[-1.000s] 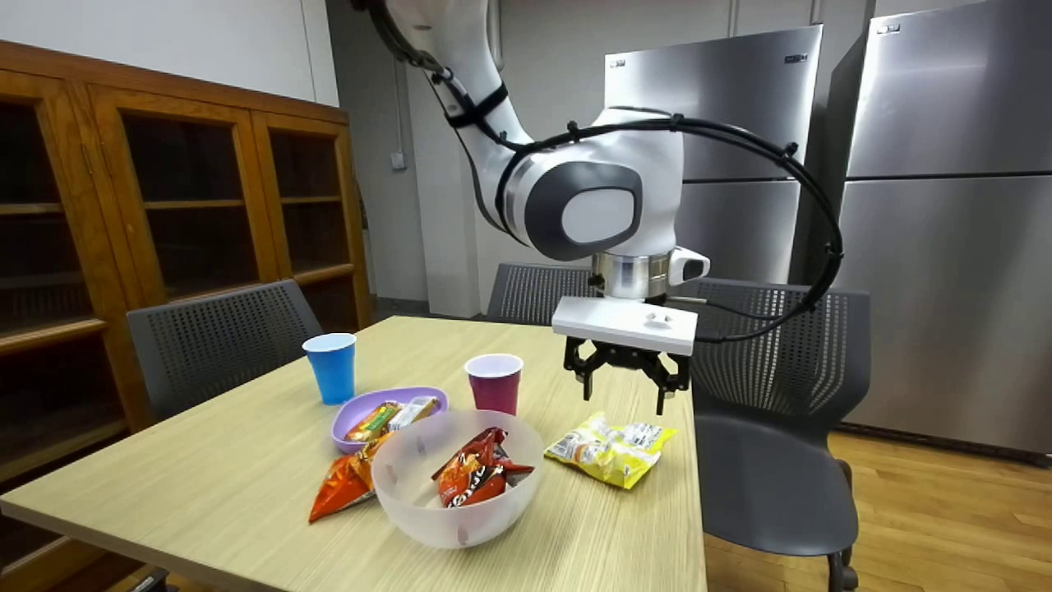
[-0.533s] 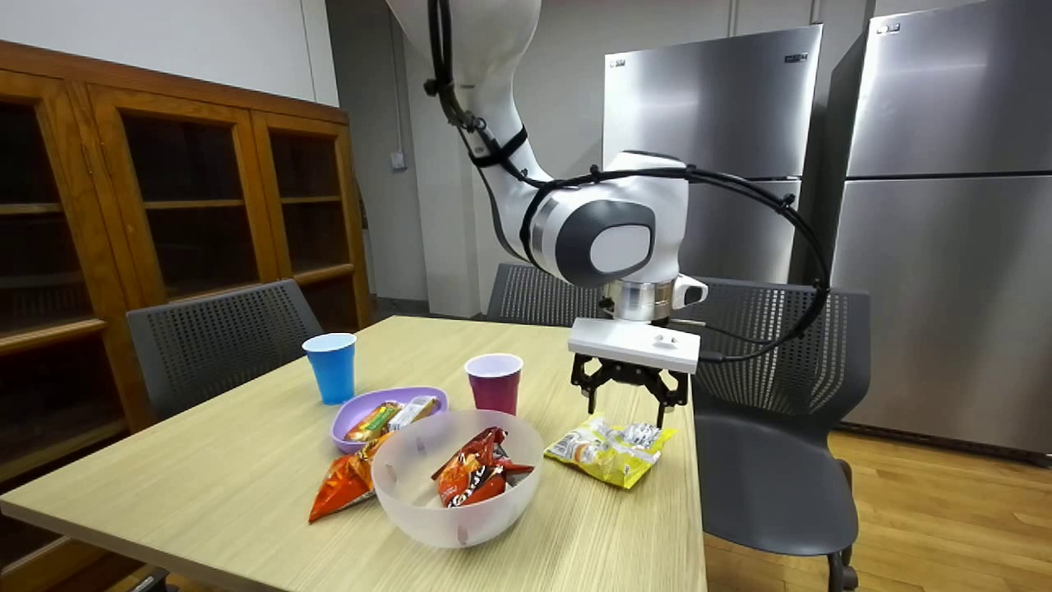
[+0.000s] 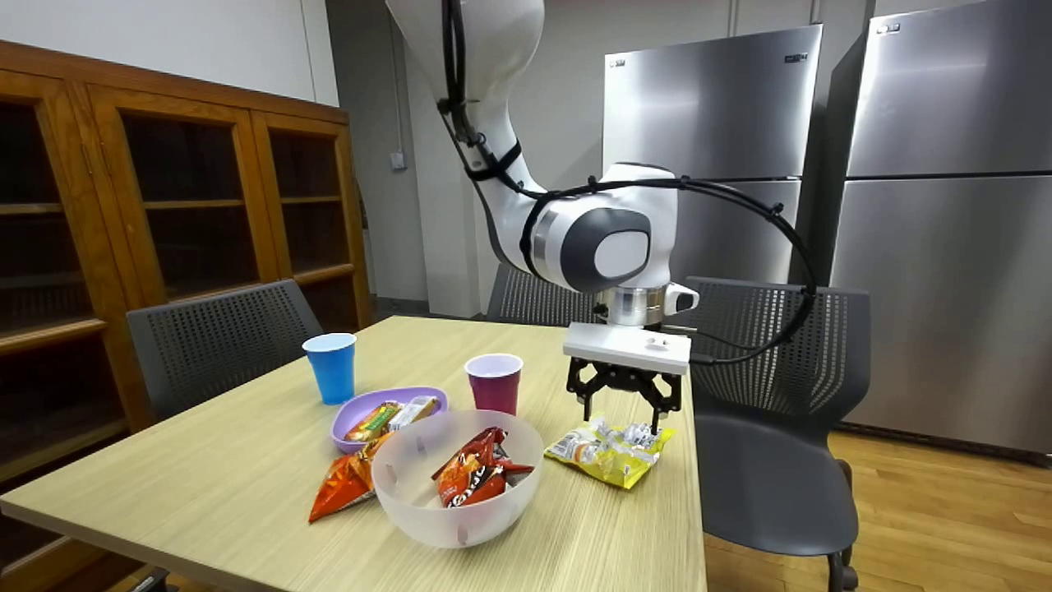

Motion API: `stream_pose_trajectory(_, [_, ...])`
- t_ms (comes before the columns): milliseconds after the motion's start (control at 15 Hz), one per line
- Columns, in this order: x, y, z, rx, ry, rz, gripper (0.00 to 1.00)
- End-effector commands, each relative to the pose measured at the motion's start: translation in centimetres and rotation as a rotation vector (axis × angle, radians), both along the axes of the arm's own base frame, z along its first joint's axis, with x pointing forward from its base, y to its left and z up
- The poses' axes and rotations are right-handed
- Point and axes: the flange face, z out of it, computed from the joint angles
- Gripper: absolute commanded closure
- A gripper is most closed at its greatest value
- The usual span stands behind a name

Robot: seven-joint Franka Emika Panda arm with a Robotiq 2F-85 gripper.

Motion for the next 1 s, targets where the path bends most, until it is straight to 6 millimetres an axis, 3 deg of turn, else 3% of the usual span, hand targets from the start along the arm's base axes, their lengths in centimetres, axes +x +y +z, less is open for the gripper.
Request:
stream_pose_trajectory(0, [0.48, -0.26, -0.05, -0.002, 0.025, -0.043, 0.0])
stream_pose_trajectory(533, [0.38, -0.08, -0.25, -0.013, 0.044, -0.092, 0.0])
stream_pose_trajectory(600, [0.37, -0.08, -0.27, -0.015, 0.044, -0.09, 0.25])
stream_pose_trajectory(733, [0.34, -0.08, -0.31, -0.019, 0.047, -0.09, 0.32])
stream_pose_trajectory(933, [0.31, -0.11, -0.37, -0.021, 0.052, -0.094, 0.58])
